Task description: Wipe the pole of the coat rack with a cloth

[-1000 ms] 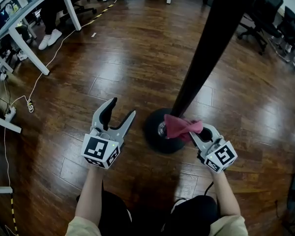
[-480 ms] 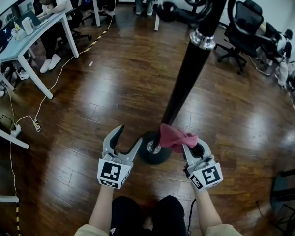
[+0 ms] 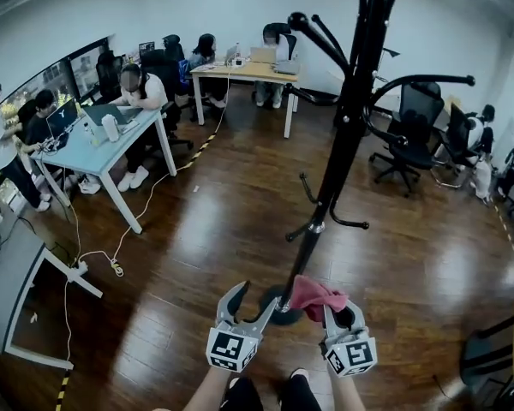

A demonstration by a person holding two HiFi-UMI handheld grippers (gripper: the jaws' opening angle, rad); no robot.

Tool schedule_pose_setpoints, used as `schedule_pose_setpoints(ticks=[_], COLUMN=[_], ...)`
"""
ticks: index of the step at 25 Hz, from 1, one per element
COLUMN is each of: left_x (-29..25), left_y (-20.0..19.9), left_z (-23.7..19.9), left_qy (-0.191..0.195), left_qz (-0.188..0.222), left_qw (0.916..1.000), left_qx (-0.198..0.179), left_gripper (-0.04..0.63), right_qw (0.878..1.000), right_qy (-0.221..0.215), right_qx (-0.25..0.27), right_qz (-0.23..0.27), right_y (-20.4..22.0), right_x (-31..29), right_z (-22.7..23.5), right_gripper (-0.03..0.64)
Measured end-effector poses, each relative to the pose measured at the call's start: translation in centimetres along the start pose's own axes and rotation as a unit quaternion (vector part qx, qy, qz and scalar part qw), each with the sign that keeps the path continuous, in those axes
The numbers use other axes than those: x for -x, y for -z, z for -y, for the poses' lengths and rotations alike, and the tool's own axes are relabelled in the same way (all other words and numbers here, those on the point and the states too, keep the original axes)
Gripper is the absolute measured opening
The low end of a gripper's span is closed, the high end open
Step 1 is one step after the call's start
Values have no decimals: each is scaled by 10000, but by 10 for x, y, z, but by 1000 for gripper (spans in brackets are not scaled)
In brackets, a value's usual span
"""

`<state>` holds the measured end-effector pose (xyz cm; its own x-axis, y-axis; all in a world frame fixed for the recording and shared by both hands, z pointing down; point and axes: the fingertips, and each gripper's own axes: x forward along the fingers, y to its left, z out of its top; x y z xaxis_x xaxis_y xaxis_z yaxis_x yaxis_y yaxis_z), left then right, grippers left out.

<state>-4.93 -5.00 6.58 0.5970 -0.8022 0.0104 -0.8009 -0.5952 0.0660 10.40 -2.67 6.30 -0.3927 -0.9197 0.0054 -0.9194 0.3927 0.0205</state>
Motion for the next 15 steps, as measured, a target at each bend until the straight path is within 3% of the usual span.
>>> schedule_pose_setpoints(ticks=[4,7,11,15], left_x=[29,53,62,68], left_y=[-104,-150,-184,-185], left_z=[10,22,40,43], left_qy=[62,92,158,-100], left_qz=[219,343,555,597], left_qw=[9994,9990,9971,9972], left_qx=[-267,-288,-502,-433], left_gripper=[255,250,249,236], right_qw=[9987,9974,9963,9973], right_qy=[210,358,481,399], right_qx=[209,276,291,291], right_qz=[404,569,655,537], right_y=[-106,-152,-182,-180], right_x=[15,31,46,61], right_z=[-12,-19,-11,-3], right_gripper=[51,51,51,51])
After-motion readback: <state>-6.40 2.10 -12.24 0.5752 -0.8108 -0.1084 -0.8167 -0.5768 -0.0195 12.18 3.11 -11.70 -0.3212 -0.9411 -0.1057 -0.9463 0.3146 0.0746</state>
